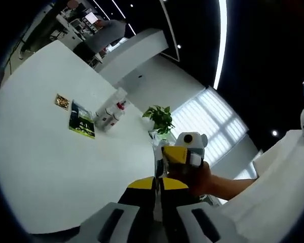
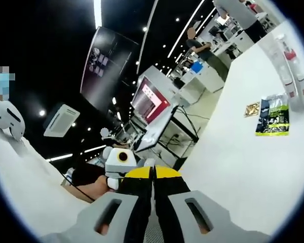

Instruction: Arrange the skincare products in the storage area until every visible bottle or jar stands upright without overlapping.

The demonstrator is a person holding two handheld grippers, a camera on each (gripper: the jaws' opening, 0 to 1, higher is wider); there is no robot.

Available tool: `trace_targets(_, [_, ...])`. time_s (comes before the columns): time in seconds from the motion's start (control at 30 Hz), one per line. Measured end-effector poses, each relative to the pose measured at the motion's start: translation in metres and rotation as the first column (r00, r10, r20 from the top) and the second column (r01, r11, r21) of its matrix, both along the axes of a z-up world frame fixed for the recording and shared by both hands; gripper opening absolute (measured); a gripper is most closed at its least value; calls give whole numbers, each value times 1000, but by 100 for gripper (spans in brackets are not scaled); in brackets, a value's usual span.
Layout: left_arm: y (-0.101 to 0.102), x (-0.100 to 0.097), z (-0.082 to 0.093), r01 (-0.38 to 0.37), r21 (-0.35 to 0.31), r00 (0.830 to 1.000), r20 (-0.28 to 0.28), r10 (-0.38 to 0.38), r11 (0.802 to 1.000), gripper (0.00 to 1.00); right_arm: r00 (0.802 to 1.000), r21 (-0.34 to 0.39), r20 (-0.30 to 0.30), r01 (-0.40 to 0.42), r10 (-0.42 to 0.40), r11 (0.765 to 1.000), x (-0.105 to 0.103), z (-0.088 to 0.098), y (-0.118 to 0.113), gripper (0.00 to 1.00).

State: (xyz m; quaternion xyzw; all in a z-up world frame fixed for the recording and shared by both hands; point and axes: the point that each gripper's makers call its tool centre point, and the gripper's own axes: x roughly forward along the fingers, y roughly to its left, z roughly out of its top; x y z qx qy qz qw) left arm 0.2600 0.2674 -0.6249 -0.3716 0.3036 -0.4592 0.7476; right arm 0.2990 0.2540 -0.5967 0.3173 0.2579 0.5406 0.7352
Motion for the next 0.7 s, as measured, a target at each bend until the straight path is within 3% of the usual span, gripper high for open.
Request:
trace_targets(0.17, [4,1,5,-19,-12,1000,19,19,1000,1,1000,16,8,-11,11,1000,1,2,2,0])
trace_targets(0.4, [3,2,2,-14,-17,1000,-4,14,1000,1,1000,-1,-3,13,-13,1000,2,-1,1,2])
trace_targets(0.57, [1,0,-1,3,-13,1000,-25,-3,1000,1,999,-44,23,36,-35,998,1,-4,-4,8])
trace_targets(0.7, [1,-1,-1,10,-20,999,-39,-11,1000,1,997,-52,39,67,-65,996,0,-5,-13,21])
